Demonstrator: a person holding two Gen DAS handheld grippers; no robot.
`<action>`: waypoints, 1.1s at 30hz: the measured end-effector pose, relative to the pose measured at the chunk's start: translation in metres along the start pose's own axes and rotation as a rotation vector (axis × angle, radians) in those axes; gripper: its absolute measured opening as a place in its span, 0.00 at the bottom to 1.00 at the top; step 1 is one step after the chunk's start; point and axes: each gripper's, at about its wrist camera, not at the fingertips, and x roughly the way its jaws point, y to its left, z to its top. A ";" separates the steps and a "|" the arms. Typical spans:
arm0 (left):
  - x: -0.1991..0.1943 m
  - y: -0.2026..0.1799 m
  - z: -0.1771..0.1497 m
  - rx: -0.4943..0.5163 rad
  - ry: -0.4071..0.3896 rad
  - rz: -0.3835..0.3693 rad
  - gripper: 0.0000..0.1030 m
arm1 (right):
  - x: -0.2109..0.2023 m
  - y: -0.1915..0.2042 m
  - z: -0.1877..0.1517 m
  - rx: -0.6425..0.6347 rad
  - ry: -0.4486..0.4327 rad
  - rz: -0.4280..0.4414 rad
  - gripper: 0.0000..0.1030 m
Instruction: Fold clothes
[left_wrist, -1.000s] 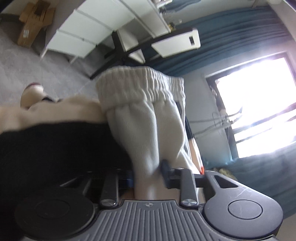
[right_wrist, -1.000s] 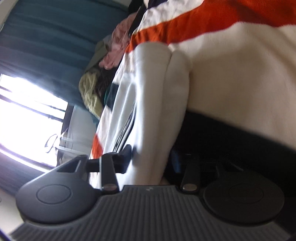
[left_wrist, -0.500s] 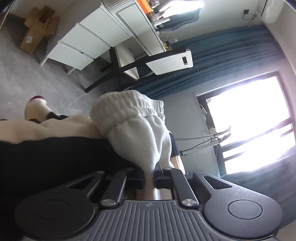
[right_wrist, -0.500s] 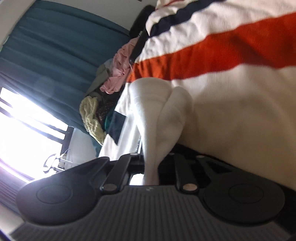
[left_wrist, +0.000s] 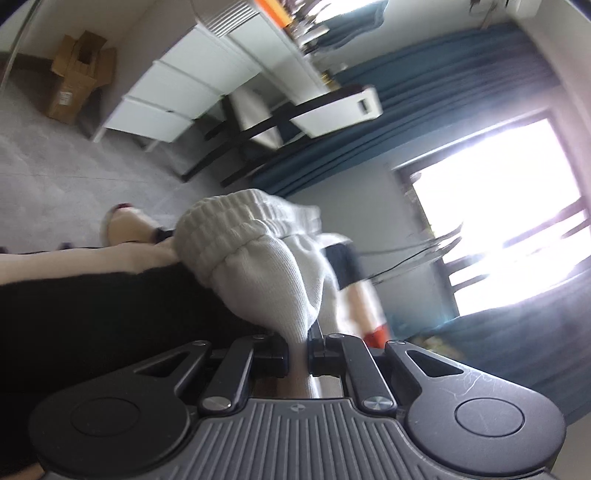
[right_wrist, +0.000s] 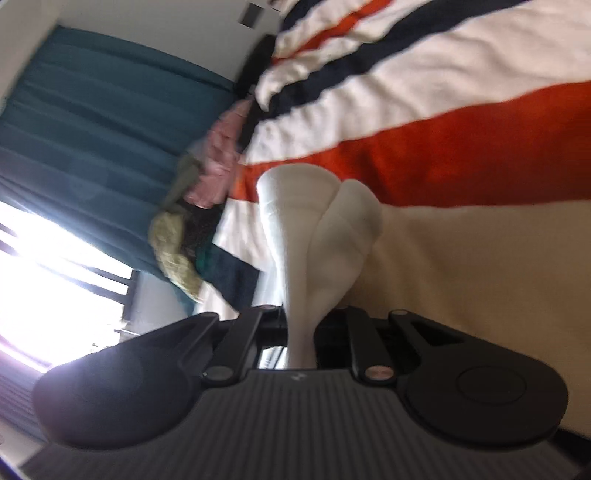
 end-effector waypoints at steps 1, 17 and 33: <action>-0.001 0.003 0.000 -0.001 0.017 0.026 0.10 | 0.000 -0.006 0.000 0.018 0.016 -0.014 0.11; -0.055 -0.051 -0.054 0.440 -0.049 0.341 0.71 | 0.010 -0.047 -0.012 0.286 0.109 0.037 0.61; -0.007 -0.128 -0.192 0.988 -0.031 0.000 0.75 | 0.023 -0.038 -0.013 0.211 0.091 0.058 0.66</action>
